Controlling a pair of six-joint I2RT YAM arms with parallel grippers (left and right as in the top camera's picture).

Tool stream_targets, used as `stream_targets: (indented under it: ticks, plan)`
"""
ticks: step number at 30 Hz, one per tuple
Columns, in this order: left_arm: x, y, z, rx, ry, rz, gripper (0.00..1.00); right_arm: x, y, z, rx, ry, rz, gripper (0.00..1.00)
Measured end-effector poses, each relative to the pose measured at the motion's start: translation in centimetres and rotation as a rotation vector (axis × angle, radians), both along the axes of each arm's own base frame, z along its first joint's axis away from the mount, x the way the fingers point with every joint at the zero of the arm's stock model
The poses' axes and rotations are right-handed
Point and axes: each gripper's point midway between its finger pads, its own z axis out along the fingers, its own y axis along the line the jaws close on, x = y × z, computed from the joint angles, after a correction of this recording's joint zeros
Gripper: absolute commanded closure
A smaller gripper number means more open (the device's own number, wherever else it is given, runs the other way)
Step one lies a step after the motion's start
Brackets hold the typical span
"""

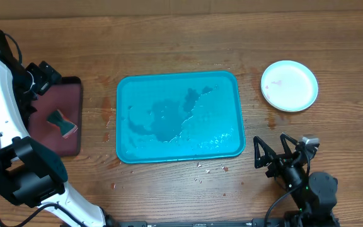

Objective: Clean dirty plates on tray and stack at the side

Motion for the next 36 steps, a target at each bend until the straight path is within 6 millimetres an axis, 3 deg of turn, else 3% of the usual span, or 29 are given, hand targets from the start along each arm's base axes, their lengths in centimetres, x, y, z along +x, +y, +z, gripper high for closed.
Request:
stream_targets:
  ticks: [13,18,22,36]
  plan:
    - [0.0,0.0,0.0,0.0,-0.001,0.0,0.0,1.3,-2.9,5.1,0.011,-0.289,-0.175,0.0]
    - [0.0,0.0,0.0,0.0,0.0,0.0,0.0,1.6,-4.1,4.2,-0.002,-0.27,-0.247,0.0]
    - [0.0,0.0,0.0,0.0,0.0,0.0,0.0,1.7,-4.3,2.0,-0.07,-0.194,-0.251,0.0]
    - [0.0,0.0,0.0,0.0,0.0,0.0,0.0,1.7,-4.1,2.0,-0.191,-0.222,-0.227,0.0]
